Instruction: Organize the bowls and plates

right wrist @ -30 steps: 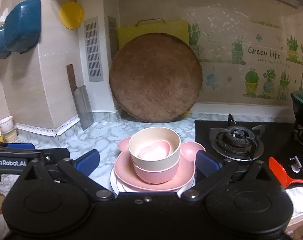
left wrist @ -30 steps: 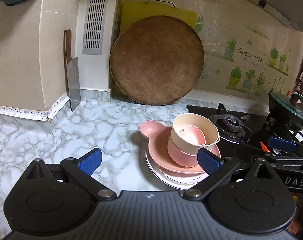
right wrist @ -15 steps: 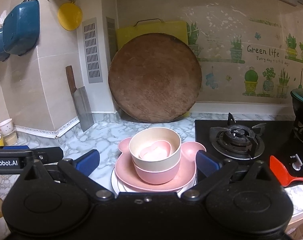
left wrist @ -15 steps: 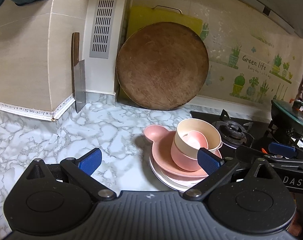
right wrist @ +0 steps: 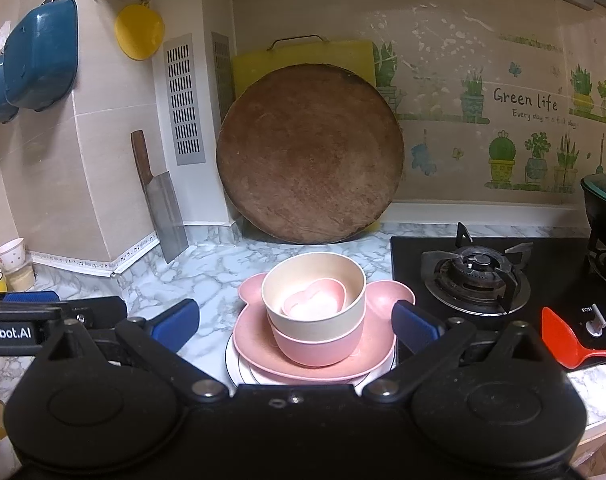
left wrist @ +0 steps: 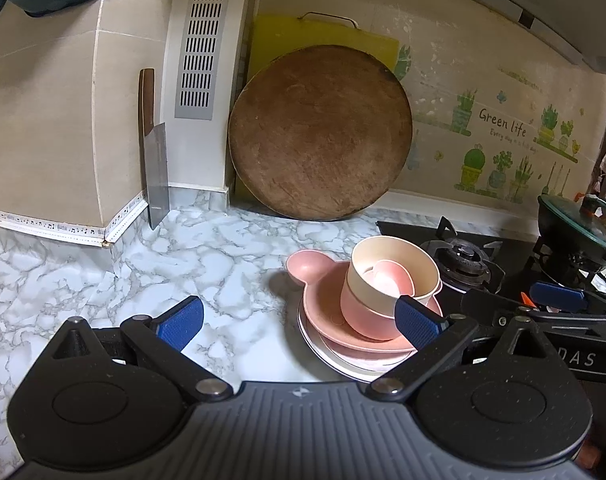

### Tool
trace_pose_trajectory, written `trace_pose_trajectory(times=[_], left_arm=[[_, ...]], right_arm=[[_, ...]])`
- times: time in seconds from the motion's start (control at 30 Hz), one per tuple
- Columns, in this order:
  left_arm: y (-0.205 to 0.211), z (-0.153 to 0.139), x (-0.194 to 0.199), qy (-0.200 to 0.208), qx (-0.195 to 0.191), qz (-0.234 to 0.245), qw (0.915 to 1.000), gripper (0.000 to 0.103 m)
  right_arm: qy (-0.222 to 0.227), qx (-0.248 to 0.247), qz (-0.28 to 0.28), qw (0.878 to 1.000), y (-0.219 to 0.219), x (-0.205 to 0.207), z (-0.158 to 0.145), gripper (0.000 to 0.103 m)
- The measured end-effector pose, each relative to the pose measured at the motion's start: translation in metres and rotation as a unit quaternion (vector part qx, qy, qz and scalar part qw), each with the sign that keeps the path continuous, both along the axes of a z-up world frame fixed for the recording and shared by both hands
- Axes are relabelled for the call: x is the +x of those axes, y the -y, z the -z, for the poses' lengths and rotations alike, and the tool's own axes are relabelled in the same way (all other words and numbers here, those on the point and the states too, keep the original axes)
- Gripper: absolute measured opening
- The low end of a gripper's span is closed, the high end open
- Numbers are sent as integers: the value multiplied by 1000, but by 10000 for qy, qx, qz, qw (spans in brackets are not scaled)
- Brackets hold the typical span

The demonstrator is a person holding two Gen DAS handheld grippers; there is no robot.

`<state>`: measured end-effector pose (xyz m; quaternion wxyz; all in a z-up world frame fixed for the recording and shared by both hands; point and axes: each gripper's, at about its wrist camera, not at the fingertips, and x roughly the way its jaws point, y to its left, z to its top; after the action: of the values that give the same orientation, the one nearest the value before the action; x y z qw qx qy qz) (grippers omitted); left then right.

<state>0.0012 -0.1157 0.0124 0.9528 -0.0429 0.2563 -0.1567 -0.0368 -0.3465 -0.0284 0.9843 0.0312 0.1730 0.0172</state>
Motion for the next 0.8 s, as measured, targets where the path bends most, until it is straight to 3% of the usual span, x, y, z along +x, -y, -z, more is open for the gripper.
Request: trace_pose_trajectory(times=[0.8], left_arm=[[-2,7,6,-288,-89,40,9995,102]], right_arm=[[-132,35,17,9999,0,0,3,103]])
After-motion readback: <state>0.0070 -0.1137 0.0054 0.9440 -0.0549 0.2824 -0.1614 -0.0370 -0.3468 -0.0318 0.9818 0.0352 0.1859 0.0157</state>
